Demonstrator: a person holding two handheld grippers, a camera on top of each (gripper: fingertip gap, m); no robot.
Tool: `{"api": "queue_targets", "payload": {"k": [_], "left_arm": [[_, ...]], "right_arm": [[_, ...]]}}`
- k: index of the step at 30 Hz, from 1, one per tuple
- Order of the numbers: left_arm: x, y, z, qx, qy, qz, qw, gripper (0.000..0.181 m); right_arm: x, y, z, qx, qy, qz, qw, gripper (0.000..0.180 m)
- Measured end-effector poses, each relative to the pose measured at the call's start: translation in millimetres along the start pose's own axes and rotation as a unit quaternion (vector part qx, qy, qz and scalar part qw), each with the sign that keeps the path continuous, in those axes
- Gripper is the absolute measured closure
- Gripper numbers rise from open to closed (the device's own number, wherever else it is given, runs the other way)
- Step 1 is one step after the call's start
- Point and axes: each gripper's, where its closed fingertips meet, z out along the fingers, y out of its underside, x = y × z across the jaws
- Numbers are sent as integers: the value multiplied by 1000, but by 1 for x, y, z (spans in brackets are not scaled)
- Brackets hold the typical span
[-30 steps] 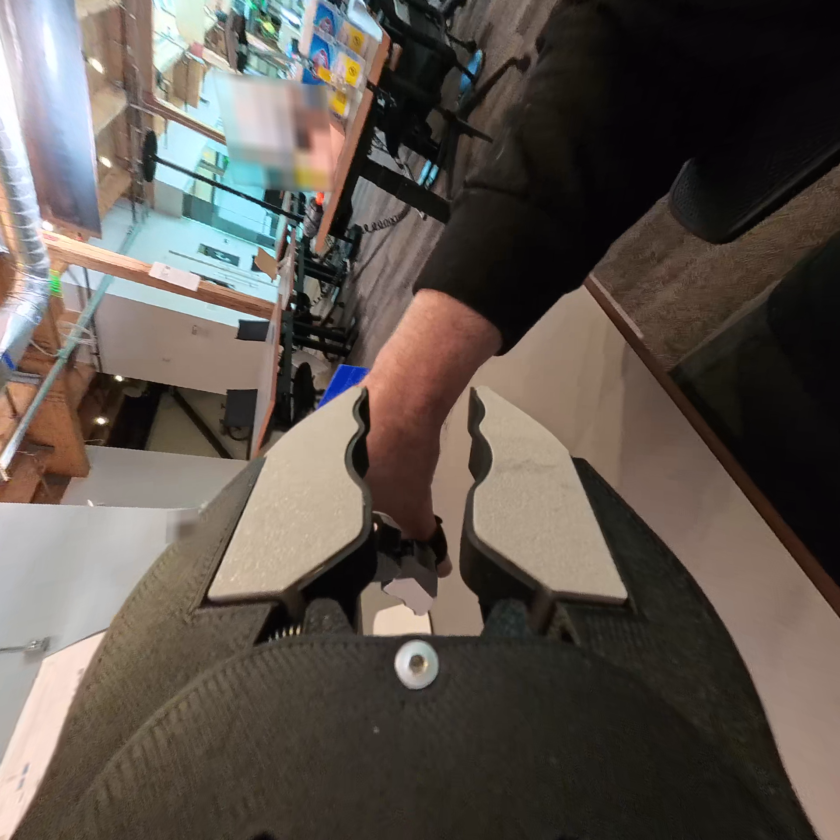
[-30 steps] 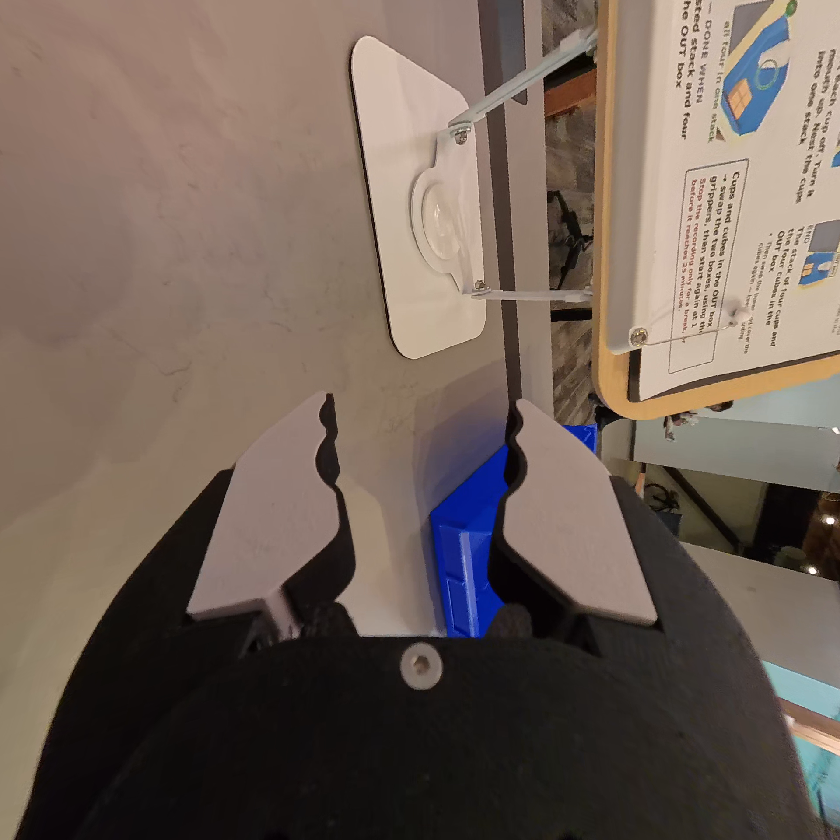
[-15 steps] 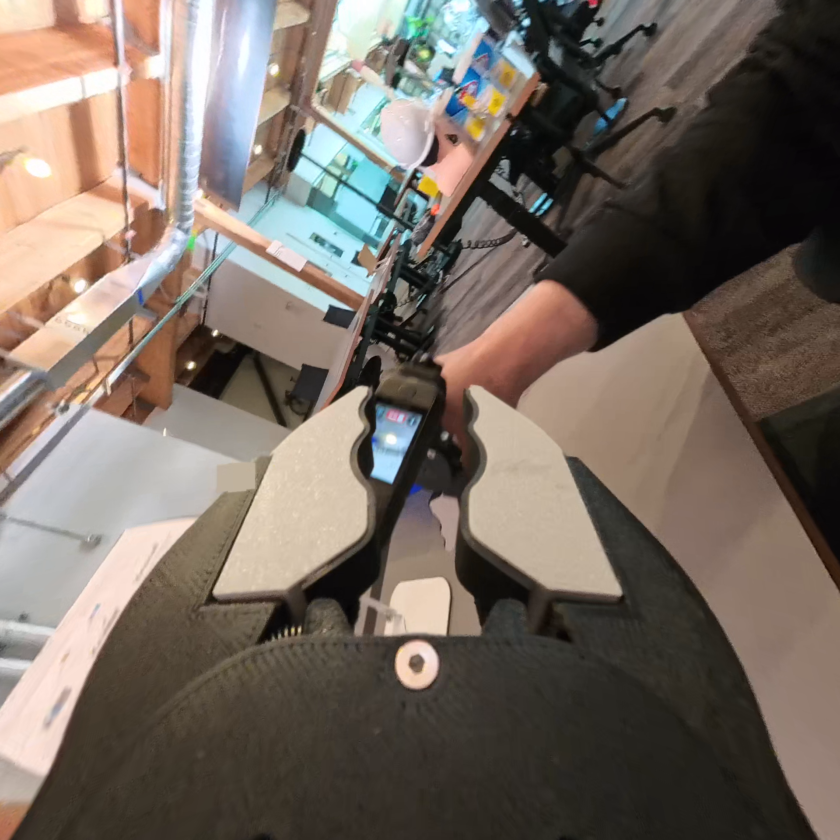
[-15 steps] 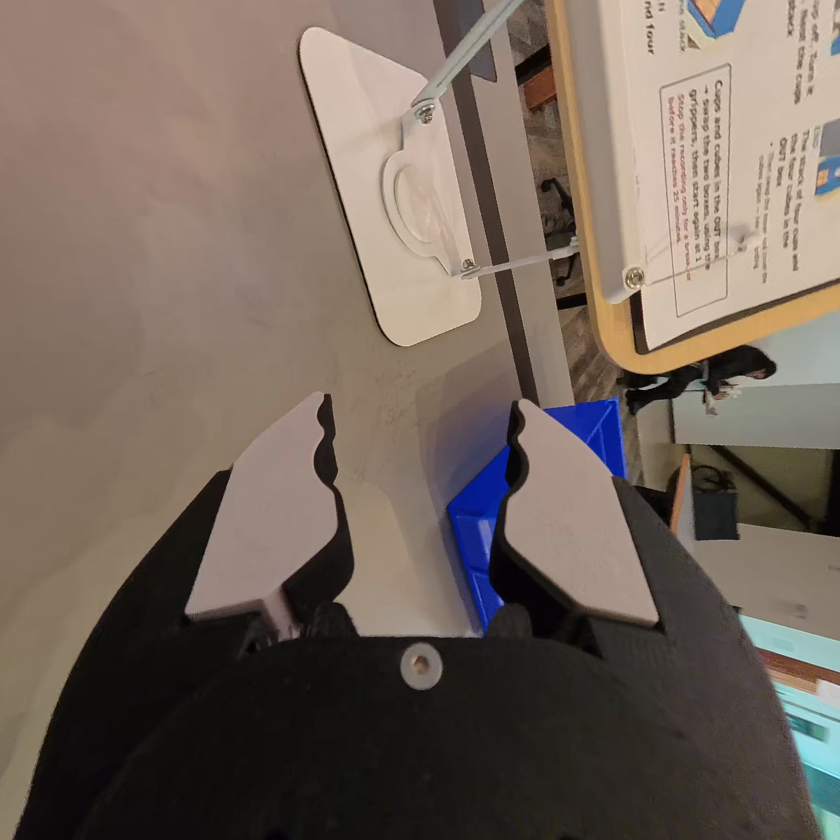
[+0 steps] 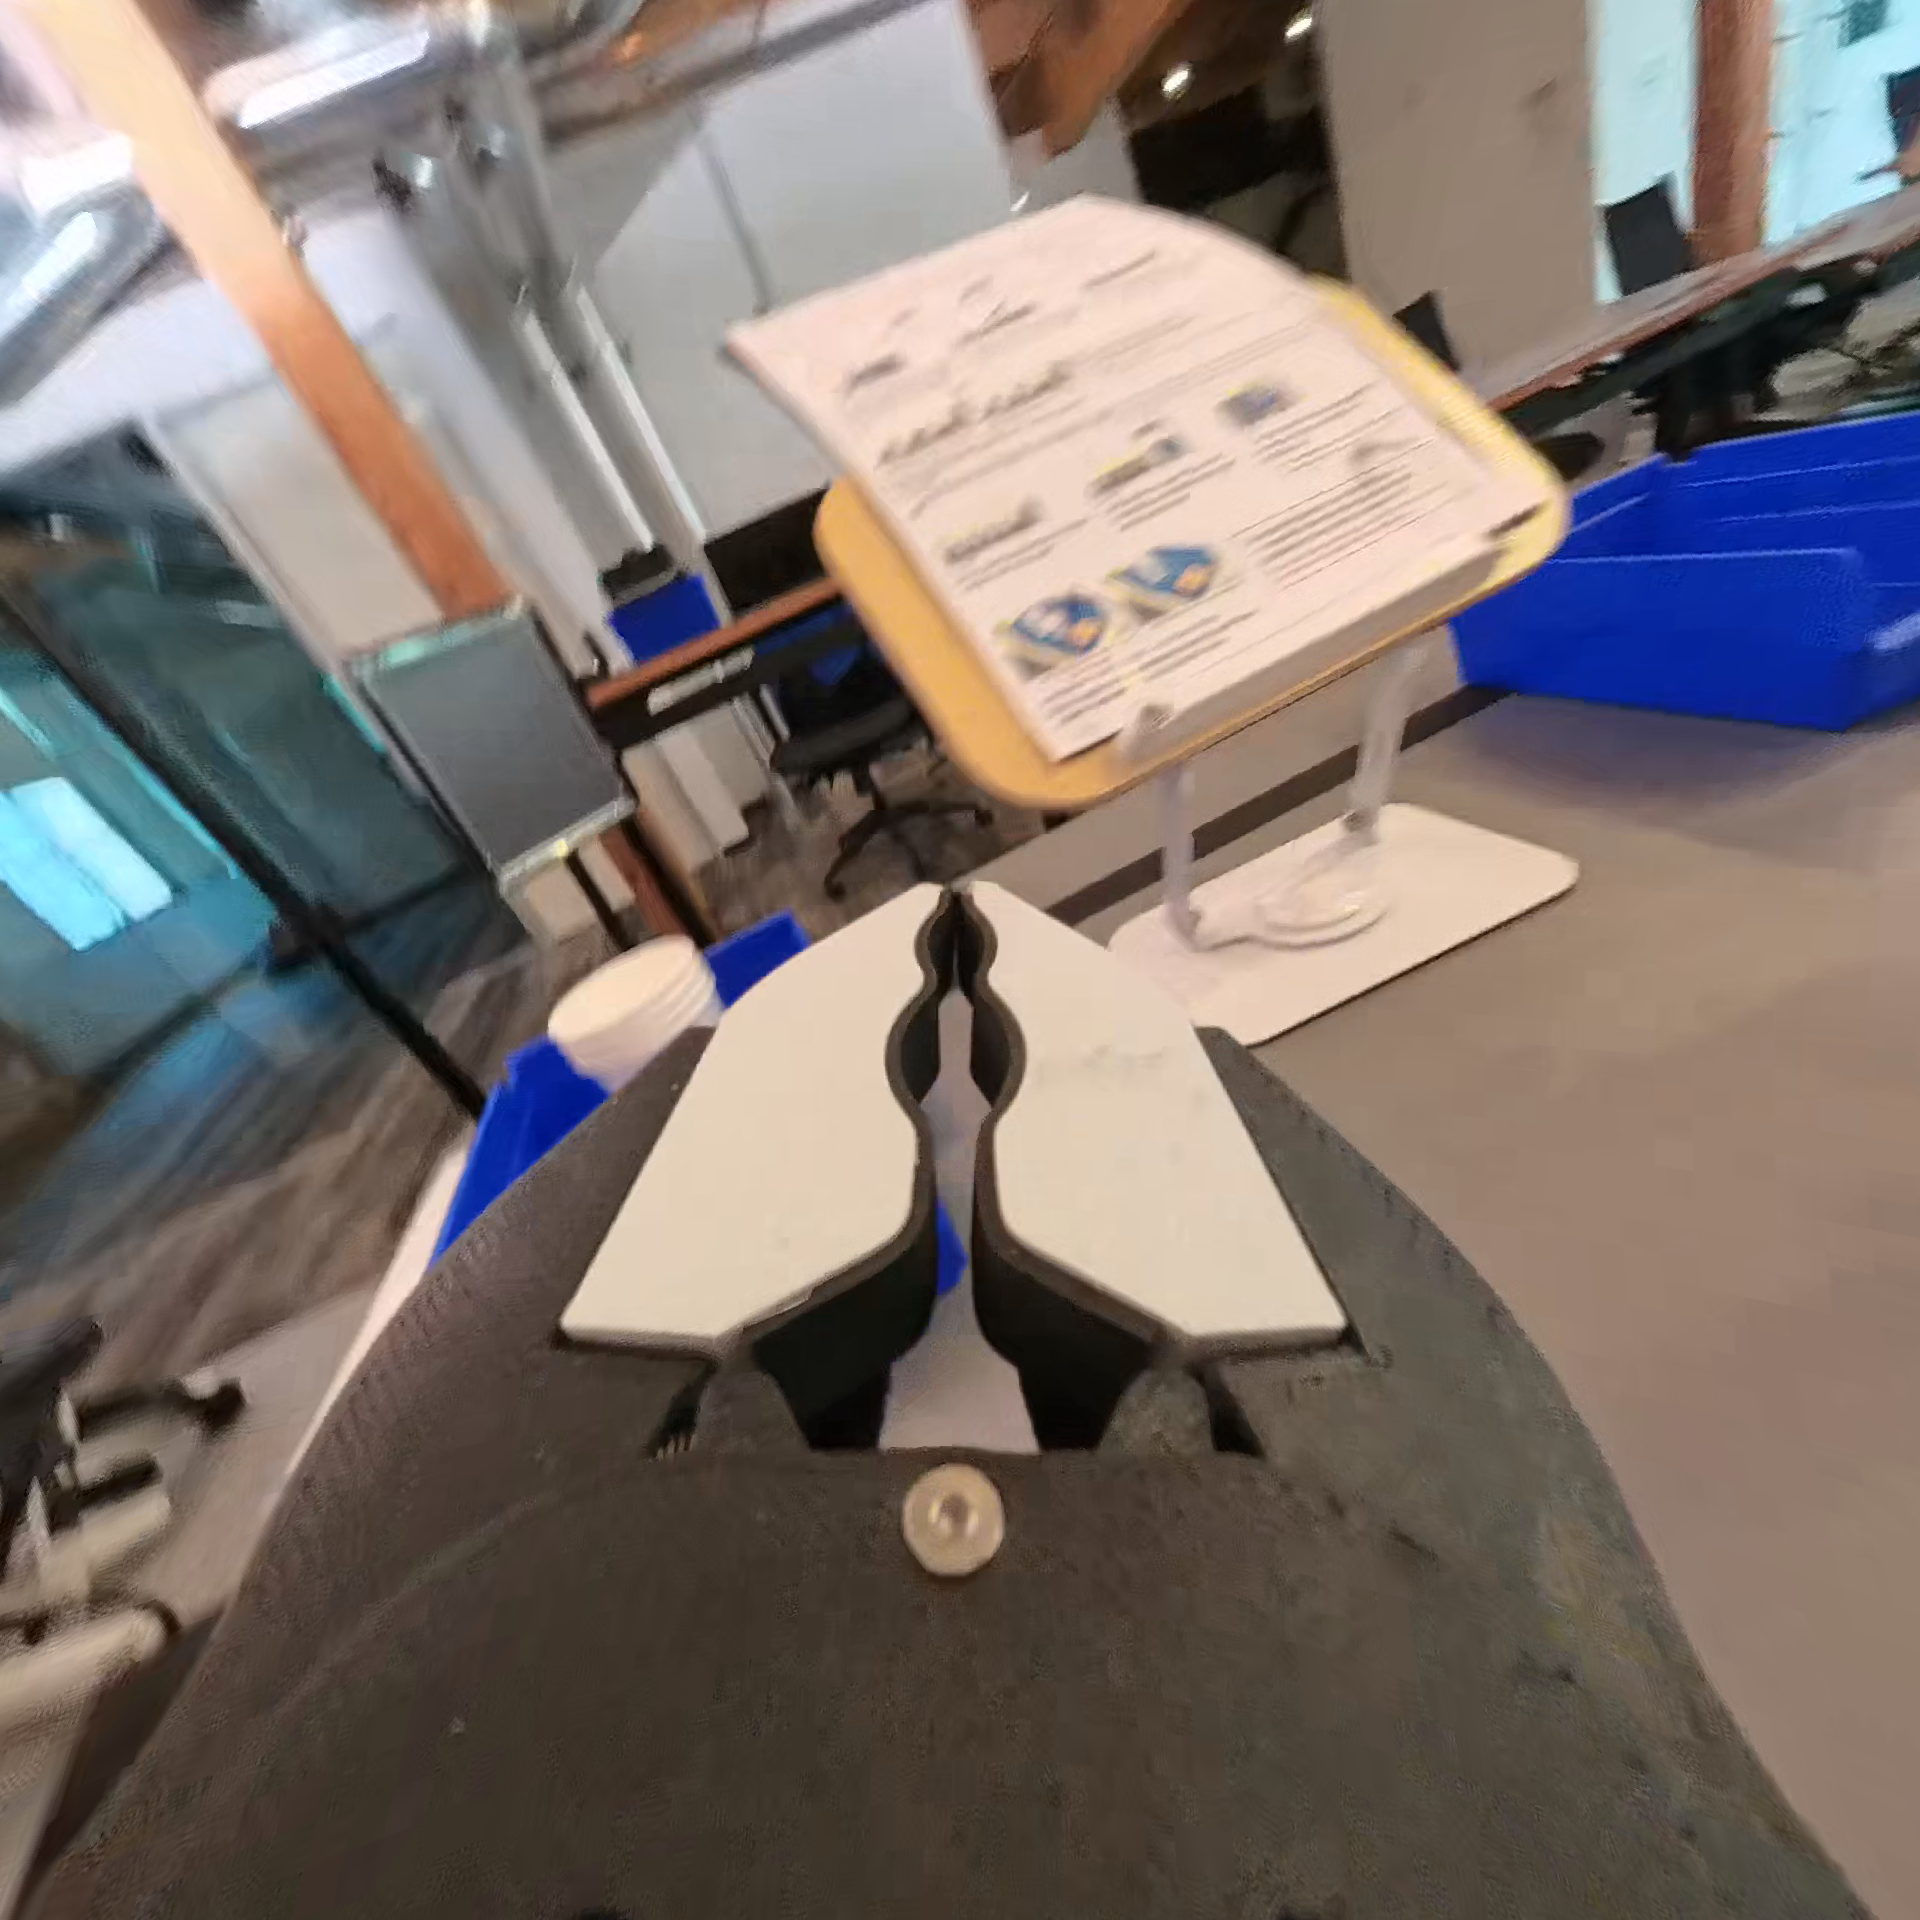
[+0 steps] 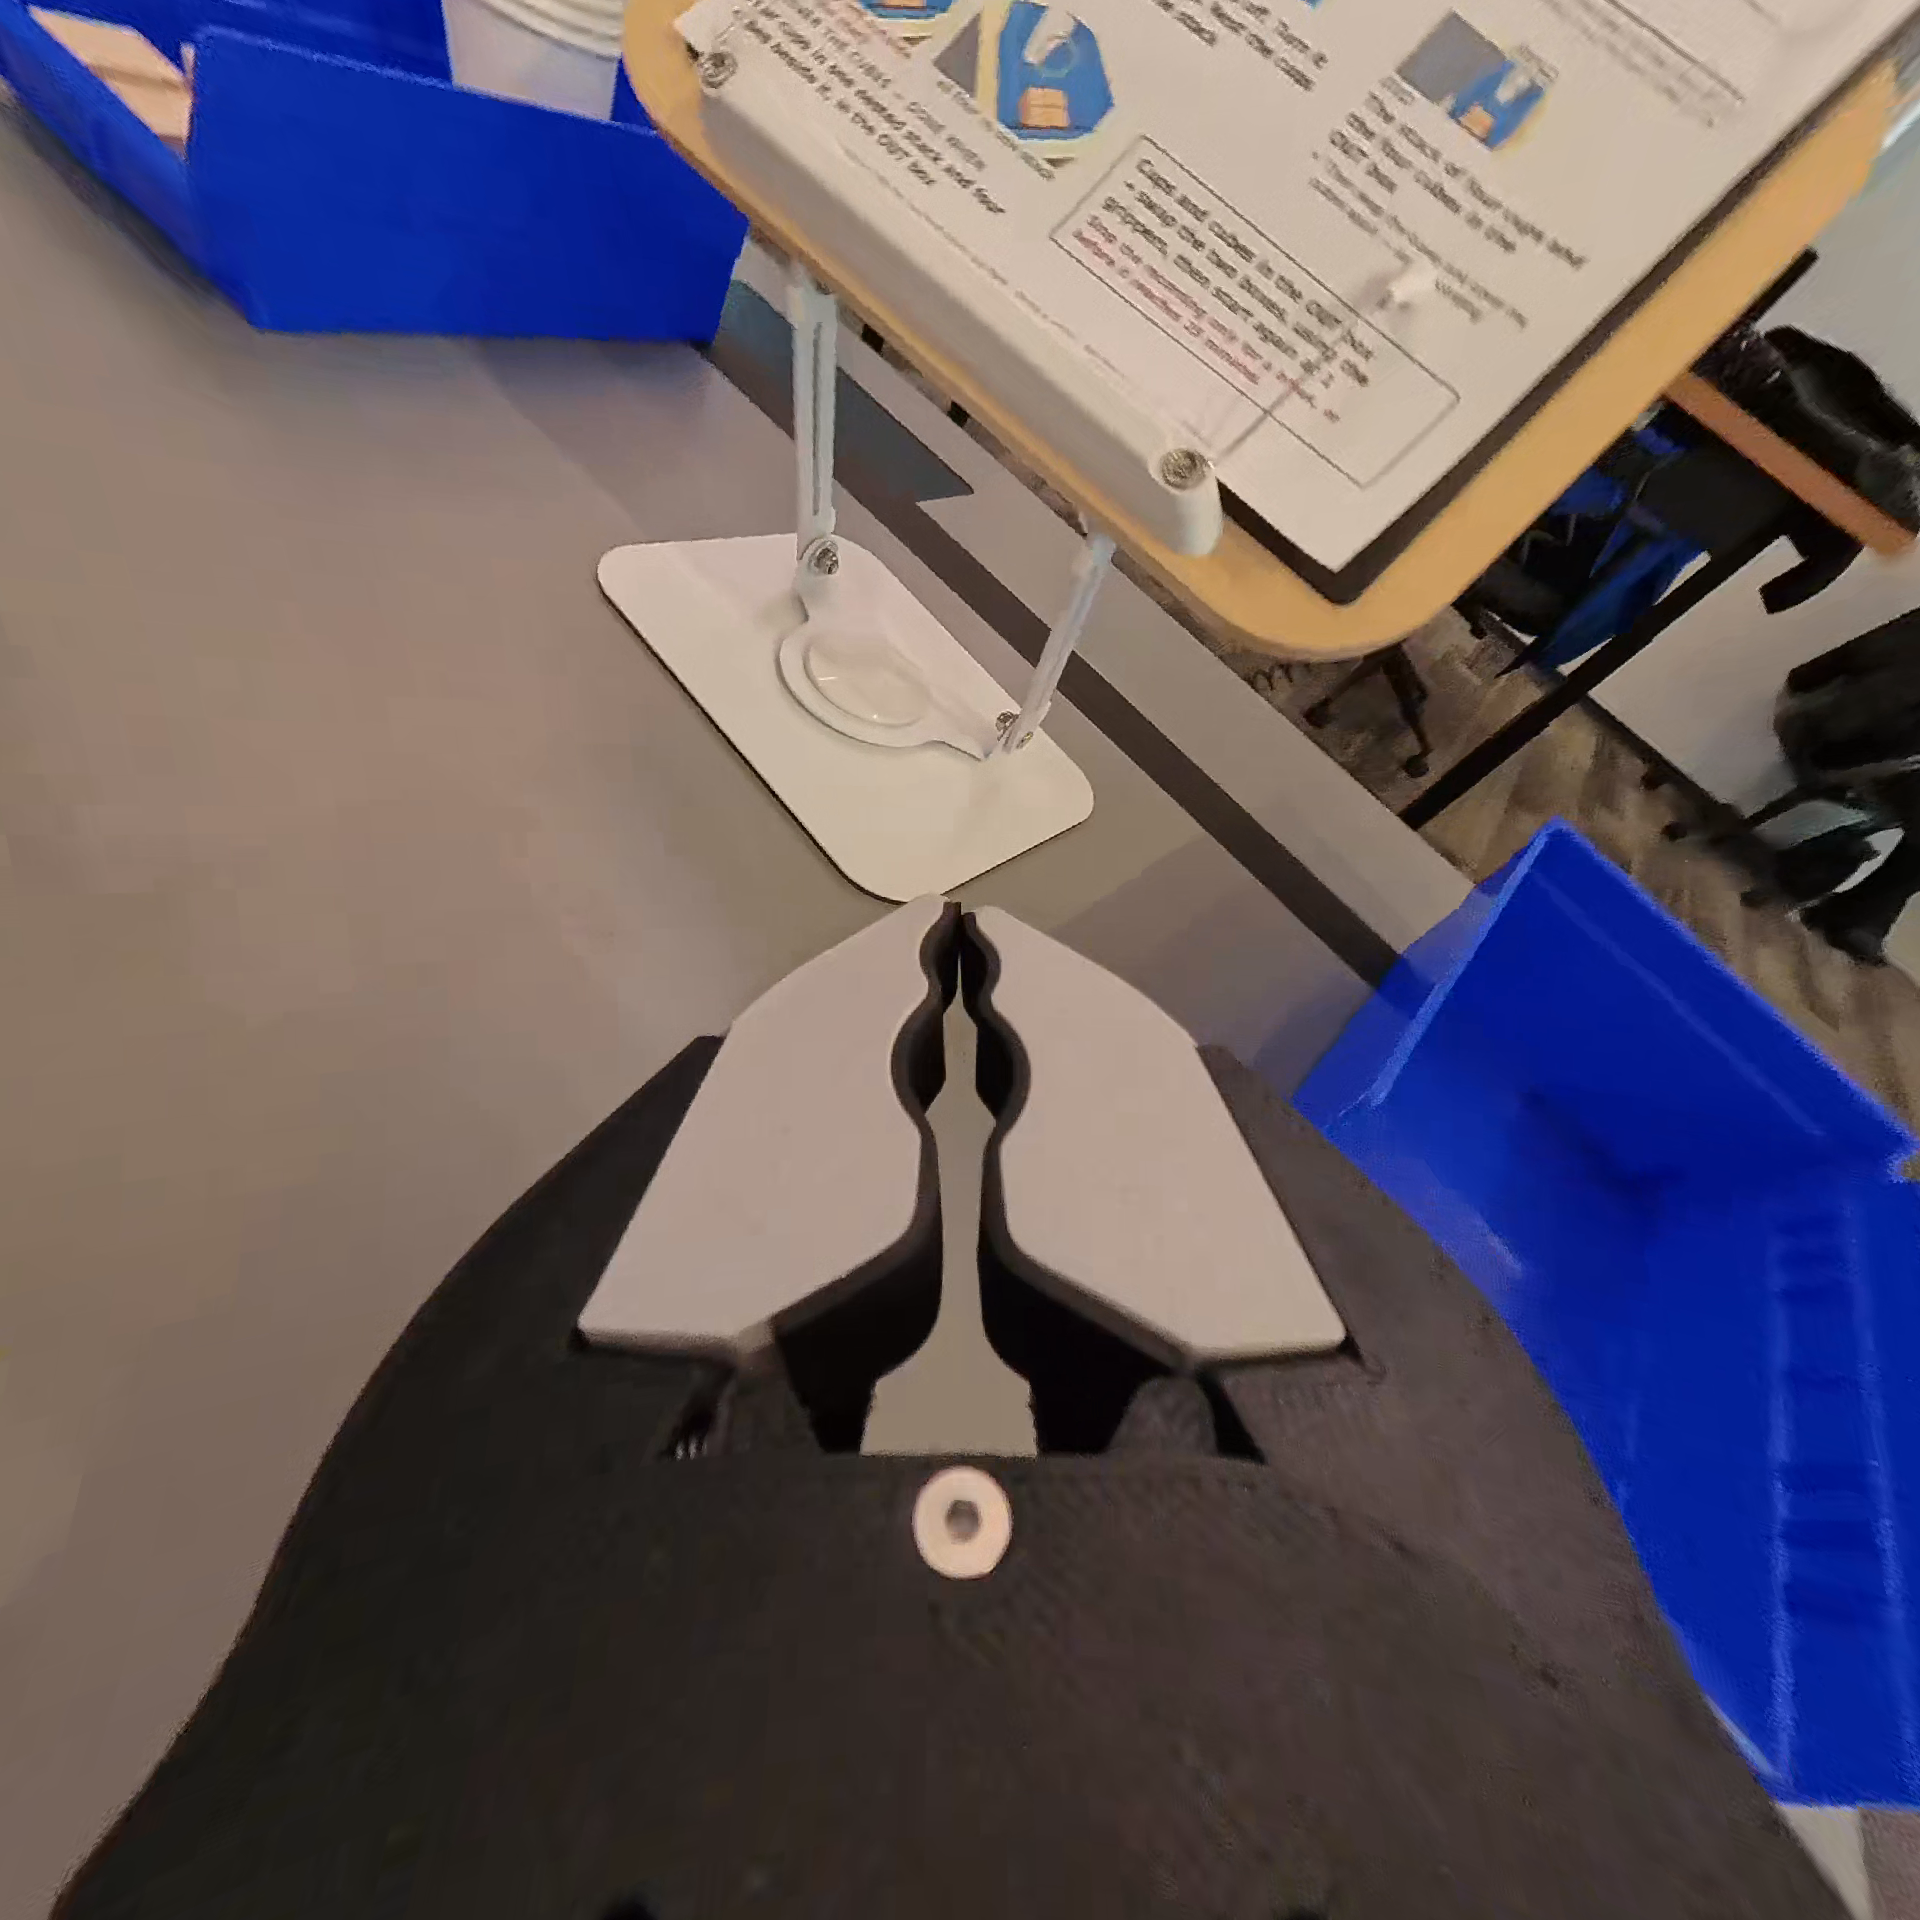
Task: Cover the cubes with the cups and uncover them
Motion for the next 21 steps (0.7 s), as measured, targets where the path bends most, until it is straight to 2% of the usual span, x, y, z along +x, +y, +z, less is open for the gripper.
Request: {"api": "queue_targets", "payload": {"k": [3,7,13,19,21], "left_arm": [[-44,52,8,-60,-23,-64,996,181],[-78,98,23,-105,-41,-104,988,181],[-83,119,43,-125,-36,-69,989,176],[-101,119,69,-109,-88,-77,987,124],[-99,116,78,-100,-84,-78,988,127]], "right_arm": [[6,14,5,8,8,18,1000,180],[10,29,11,15,20,27,999,179],[16,49,23,14,20,50,998,179],[39,55,23,28,62,82,994,180],[49,55,21,36,78,101,991,177]]}}
